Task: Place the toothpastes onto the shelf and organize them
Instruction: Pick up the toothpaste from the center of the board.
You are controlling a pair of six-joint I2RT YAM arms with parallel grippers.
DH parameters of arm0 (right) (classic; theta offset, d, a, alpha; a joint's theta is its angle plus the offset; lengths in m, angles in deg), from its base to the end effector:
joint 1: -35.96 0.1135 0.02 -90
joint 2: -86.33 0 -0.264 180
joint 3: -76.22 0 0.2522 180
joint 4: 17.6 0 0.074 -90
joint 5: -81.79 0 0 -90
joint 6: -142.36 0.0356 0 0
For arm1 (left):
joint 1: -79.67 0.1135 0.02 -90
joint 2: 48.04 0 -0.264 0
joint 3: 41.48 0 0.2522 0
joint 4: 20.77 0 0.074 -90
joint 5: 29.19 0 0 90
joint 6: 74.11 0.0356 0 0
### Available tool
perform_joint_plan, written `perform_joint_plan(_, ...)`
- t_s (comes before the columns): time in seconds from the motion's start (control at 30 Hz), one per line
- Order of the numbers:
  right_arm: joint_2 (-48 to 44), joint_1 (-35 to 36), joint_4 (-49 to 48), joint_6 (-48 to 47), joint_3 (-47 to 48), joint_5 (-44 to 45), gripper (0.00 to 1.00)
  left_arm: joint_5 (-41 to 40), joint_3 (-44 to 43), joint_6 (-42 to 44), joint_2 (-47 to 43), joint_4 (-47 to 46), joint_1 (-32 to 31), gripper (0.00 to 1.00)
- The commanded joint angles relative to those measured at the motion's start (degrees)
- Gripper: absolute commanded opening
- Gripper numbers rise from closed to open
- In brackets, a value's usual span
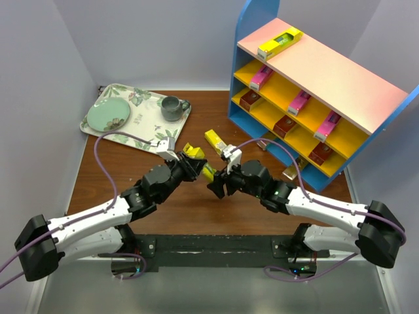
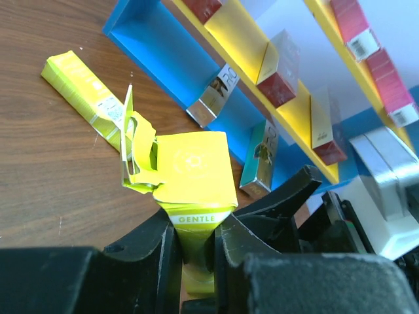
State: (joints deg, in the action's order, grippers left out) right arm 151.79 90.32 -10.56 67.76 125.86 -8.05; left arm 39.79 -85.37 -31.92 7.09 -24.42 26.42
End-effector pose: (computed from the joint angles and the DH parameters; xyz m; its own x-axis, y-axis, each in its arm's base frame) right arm 0.1481 0.2064 0.2423 -0.4337 -0.1491 -0.8887 -0.7220 0.6476 0.2437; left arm 0.1435 -0.1708 0.2668 -0.4496 -0.5538 -0.7008 0.3009 0.6448 -0.7026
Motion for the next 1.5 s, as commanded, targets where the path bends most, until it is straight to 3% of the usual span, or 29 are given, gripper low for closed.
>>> perform_joint_plan(0.0,-5.0,0.2,-9.1,-0.7,-4.1,0.3,0.71,-3.3,-0.6,-4.3,-2.6,0.0,0.8,0.03)
perform_joint_plan(0.33,-12.3,0.2,-24.9,-6.1,-15.3,-1.6,0.75,-0.8,-2.5,-12.1,-4.2,3.9,4.6,0.03)
perform_joint_plan(0.73,-7.8,0.7,-37.7,-12.3,-17.2,-1.7,0.75,6.0,-2.6,-20.7,-3.1,1.9,7.6,0.02)
perform_joint_plan(0.93,-4.4,0.7,-38.8,-13.9,-14.4,-2.5,0.66,7.7,-2.9,-22.1,-2.4,0.8,7.6,0.02)
perform_joint_plan(1.13,-4.7,0.8,-38.1,-13.6,-12.9,-4.8,0.43,7.7,-3.0,-22.0,-2.6,0.9,7.8,0.04)
perform_joint_plan(1.23,-6.6,0.7,-36.2,-13.6,-12.5,-5.0,0.3,7.7,-3.1,-21.5,-2.8,1.2,8.0,0.16)
perform_joint_plan(1.3,-8.5,0.8,-33.0,-13.8,-12.0,-4.8,0.21,7.6,-3.5,-20.3,-2.8,1.7,8.2,0.33)
perform_joint_plan(1.47,-11.2,0.7,-21.6,-14.7,-7.4,-4.3,0.15,6.4,-8.6,-13.8,-3.2,6.1,8.9,0.67)
